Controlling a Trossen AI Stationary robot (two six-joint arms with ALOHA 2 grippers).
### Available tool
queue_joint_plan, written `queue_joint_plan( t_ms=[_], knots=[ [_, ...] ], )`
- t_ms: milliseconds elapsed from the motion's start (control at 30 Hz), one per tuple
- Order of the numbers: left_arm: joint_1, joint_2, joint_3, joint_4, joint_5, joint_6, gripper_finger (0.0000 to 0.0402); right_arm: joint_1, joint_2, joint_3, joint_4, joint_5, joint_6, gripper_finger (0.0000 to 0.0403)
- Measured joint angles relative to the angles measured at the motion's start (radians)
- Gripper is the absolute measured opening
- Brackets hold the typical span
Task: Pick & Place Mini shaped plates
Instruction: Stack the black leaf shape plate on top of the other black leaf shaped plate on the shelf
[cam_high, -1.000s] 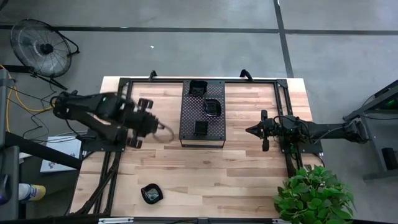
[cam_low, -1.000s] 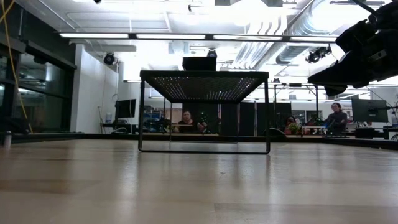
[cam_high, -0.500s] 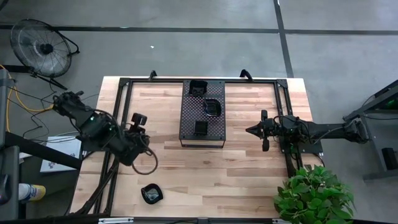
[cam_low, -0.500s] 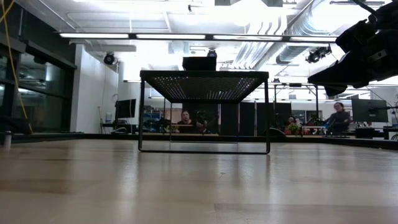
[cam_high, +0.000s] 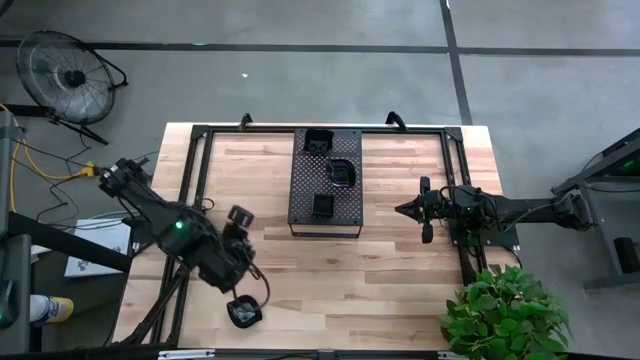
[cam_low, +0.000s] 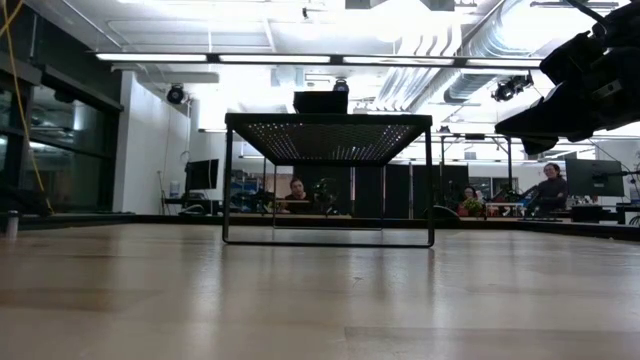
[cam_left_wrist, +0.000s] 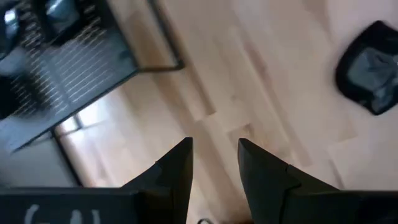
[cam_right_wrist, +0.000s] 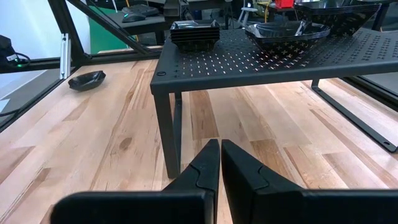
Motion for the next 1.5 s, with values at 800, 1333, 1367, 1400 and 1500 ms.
queue_joint_plan(
  t_ms=[800,1333,1367,1400,1500],
  knots=[
    [0.197,-0.152,-0.693,0.722,0.43,0.304,0.0122,0.0,0.0,0.0,0.0,0.0,0.0,0.0012],
    [0.205,-0.17,-0.964,1.071,0.618,0.072,0.0122,0.0,0.0,0.0,0.0,0.0,0.0,0.0012],
    [0.197,-0.17,-0.964,1.079,0.61,0.045,0.0122,0.0,0.0,0.0,0.0,0.0,0.0,0.0012],
    [0.186,-0.17,-0.964,1.093,0.607,0.025,0.0122,0.0,0.0,0.0,0.0,0.0,0.0,0.0012],
    [0.14,-0.17,-0.964,1.128,0.602,-0.009,0.0122,0.0,0.0,0.0,0.0,0.0,0.0,0.0012]
  ],
)
